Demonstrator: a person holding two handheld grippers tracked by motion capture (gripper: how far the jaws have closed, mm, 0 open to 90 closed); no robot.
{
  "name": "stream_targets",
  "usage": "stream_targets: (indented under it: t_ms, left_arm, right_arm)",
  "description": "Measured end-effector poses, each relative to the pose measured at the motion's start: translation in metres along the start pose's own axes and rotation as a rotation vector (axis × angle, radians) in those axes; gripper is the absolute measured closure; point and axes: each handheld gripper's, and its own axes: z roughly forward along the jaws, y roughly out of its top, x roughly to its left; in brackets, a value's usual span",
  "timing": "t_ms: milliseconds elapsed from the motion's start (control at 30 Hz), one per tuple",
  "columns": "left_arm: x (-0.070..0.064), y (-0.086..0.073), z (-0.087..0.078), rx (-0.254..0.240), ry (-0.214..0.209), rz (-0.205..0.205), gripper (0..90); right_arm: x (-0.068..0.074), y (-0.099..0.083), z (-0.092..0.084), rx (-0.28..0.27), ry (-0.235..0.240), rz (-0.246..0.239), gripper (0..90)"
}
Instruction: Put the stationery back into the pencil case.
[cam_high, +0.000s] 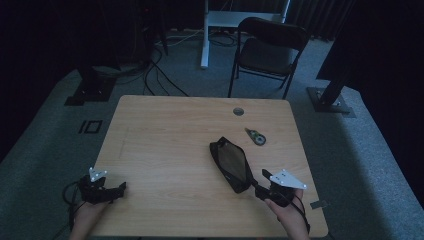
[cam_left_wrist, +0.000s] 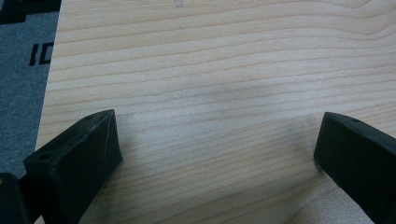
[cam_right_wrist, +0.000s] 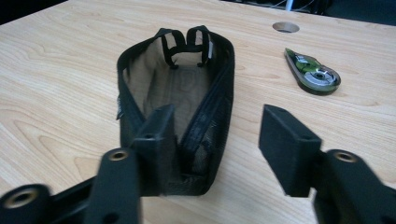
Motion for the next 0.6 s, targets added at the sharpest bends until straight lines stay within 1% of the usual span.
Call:
stream_targets:
  t_ms: [67,167,233,267,333,433,600]
  left_arm:
    - [0.000,0.000,0.000,0.000,0.000,0.000,0.6]
    - [0.000,0.000,0.000,0.000,0.000,0.000,0.6]
    - [0.000,0.000,0.000,0.000,0.000,0.000,0.6]
    - [0.000,0.000,0.000,0.000,0.000,0.000,0.6]
    - [0.000,0.000,0.000,0.000,0.000,0.000,0.6]
    - [0.000,0.000,0.000,0.000,0.000,0.000,0.6]
    - [0.000,0.000,0.000,0.000,0.000,0.000,0.6]
  right_arm:
    - [-0.004,0.001,0.001,-0.009,-0.012,0.002,39.6]
    - [-0.011,0.005,0.002,-0.003,-0.013,0.009,34.1]
    - [-0.015,0.007,0.003,-0.003,-0.024,0.007,29.7]
    - [-0.017,0.008,0.004,0.002,-0.026,0.011,28.1]
    - [-0.023,0.010,0.006,-0.005,-0.044,0.024,23.8]
    - [-0.030,0.013,0.009,-0.006,-0.071,0.022,21.7]
    - [-0.039,0.016,0.015,-0.004,-0.084,0.051,20.4]
